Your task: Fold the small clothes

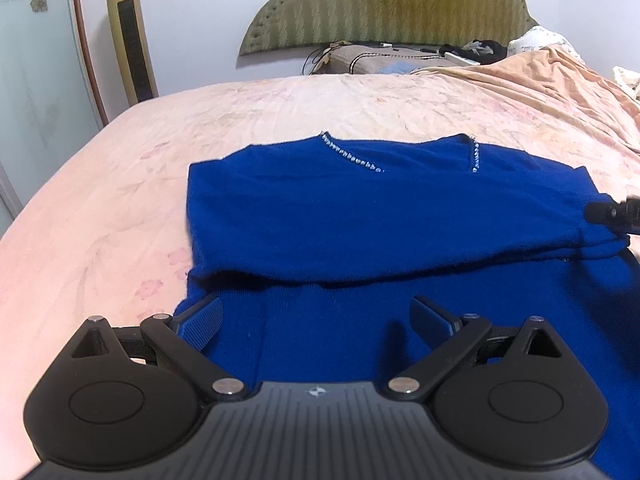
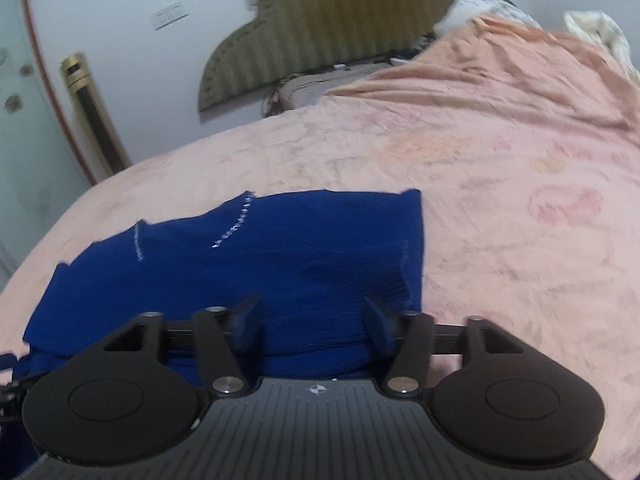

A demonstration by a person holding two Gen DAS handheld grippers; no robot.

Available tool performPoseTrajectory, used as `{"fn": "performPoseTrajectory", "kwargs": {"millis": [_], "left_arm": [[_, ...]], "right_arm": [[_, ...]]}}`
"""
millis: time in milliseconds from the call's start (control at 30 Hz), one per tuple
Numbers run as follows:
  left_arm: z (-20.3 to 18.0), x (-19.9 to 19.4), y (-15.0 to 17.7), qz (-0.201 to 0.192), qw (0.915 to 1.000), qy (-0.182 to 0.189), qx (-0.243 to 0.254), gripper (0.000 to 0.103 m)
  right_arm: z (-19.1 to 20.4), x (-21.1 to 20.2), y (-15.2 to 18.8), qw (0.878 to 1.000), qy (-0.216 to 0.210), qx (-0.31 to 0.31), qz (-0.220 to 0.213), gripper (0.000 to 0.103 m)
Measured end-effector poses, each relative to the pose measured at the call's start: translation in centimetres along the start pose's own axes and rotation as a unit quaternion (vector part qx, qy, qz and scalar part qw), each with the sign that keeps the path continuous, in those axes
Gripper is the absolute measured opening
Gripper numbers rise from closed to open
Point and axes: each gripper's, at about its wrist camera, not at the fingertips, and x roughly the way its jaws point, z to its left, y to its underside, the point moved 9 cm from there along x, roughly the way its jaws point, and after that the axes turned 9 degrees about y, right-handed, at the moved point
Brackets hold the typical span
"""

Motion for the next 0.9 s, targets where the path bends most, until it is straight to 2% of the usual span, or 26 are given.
{"fn": "performPoseTrajectory", "kwargs": {"millis": [100,600,767,900], "left_arm": [[0.0,-0.1,0.3,0.002,0.9999,0.006,-0.010,0.100],[0.7,-2.3,2.3,0.002,1.0000,0.003,-0.007,0.100],[1.0,-4.2,3.8,0.001,0.9994,0.028,-0.020,0.100],[1.8,-5.9,5.9,0.008,0.9988,0.036,-0.032,0.100]], "right_arm": [[0.4,0.2,1.0,1.000,0.013,-0.022,0.015,0.078],[-1.7,-4.5,3.3,1.000,-0.020,0.005,0.022,0.081],[-3.1,-6.5,4.7,0.998,-0.047,0.034,0.030,0.081],[-3.7,-8.1,6.3,0.997,-0.051,0.036,0.033,0.081]]}}
